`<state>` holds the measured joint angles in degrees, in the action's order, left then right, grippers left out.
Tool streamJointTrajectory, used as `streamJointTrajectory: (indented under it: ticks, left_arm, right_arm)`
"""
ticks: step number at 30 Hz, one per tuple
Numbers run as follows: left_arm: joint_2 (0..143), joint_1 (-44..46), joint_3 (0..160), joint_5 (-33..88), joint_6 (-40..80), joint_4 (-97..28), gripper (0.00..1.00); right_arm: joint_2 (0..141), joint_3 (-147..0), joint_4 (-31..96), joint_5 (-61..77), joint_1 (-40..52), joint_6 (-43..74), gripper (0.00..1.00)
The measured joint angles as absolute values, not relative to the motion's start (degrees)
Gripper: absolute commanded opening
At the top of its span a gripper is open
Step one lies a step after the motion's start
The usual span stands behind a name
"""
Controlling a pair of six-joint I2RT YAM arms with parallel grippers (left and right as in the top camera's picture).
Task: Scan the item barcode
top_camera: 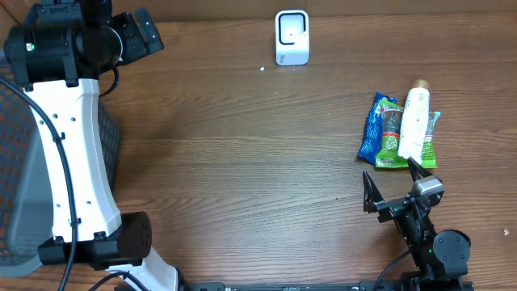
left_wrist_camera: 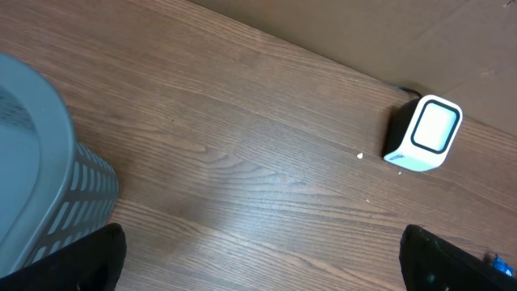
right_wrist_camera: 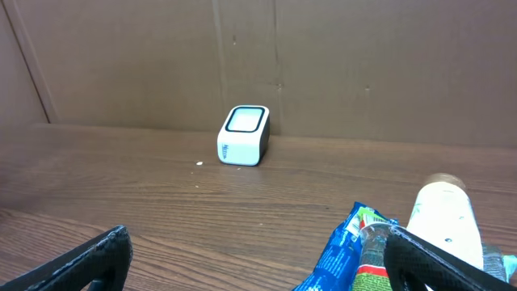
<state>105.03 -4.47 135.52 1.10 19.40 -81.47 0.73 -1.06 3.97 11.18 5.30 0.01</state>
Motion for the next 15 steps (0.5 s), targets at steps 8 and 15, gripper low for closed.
streamJointTrajectory:
  ticks: [8,15]
  left_arm:
    - [105.0,-4.5,135.5,1.1,19.4,-81.5,1.0]
    - [105.0,-4.5,135.5,0.2,19.1,-82.2,1.0]
  right_arm:
    - [0.7,-1.1,3.9,11.2,5.3,0.0,1.0]
    - [0.7,-1.1,3.9,11.2,5.3,0.0,1.0]
